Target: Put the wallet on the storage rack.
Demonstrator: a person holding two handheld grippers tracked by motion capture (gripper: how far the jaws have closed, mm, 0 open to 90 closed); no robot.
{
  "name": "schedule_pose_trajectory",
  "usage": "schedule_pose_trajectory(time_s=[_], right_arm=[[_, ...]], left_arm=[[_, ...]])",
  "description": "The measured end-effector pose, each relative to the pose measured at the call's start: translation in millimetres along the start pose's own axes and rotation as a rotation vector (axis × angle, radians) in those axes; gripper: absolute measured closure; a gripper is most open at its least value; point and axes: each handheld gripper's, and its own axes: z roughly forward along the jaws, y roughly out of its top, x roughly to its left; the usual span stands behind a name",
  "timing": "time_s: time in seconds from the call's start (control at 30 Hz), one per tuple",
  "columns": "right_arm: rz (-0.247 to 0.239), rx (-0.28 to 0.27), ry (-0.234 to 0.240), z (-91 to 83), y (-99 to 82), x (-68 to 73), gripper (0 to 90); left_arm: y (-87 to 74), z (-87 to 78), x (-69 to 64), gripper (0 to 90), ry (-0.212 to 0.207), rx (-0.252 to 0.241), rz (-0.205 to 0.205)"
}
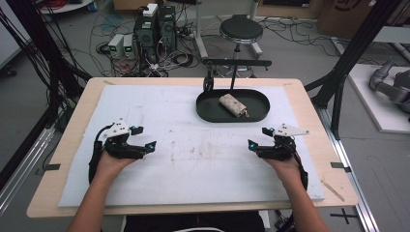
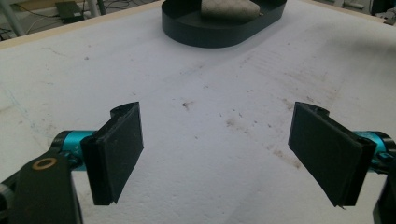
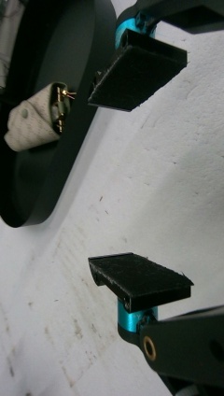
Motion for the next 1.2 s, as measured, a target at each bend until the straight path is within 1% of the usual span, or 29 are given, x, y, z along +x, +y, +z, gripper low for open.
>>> schedule_pose_trajectory(time_s=[0.03,0.07,0.2,0.27,0.4,0.47,0.57,0.7,0.87,1.03,1.13,1.2], right_arm=[[0.0,0.0,0.0,0.0,0.0,0.0,19.9],[0.016,0.021,-0.004,0.9,-6.2,-2.2,19.9],[0.024,0.029,-0.009,1.0,-11.8,-3.7,19.9],[0.013,0.022,-0.017,1.5,-11.4,-3.9,19.9],[0.013,0.031,-0.016,3.2,-11.6,-4.3,19.9],[0.013,0.028,-0.019,2.7,-11.6,-4.8,19.9],[0.011,0.023,-0.02,2.2,-11.3,-4.0,19.9],[0.013,0.03,-0.024,3.1,-11.6,-4.5,19.9],[0.014,0.031,-0.028,2.7,-11.7,-4.9,19.9],[0.016,0.034,-0.029,3.4,-11.9,-5.1,19.9],[0.019,0.037,-0.026,3.7,-12.1,-5.7,19.9],[0.02,0.038,-0.027,3.7,-12.2,-5.7,19.9]], left_arm=[[0.0,1.4,-0.6,17.9,0.0,0.002,0.004],[0.6,2.6,-1.2,17.9,-0.001,-0.002,0.007],[0.5,4.6,-1.1,17.9,-0.01,-0.007,0.004],[-0.2,5.9,-0.8,17.9,-0.015,-0.003,0.0],[0.0,5.4,-1.0,17.9,-0.017,-0.001,0.002],[0.4,4.6,-1.3,17.9,-0.016,-0.002,0.008],[0.5,4.8,-2.2,17.9,-0.017,-0.006,0.005],[1.2,3.6,-2.4,17.8,-0.015,-0.004,0.012],[0.7,4.7,-2.5,17.9,-0.016,-0.004,0.004],[0.7,4.7,-2.1,17.9,-0.015,-0.001,0.006],[0.3,5.1,-1.8,17.9,-0.011,0.01,0.005],[0.2,5.7,-2.3,17.9,-0.012,0.009,0.002]])
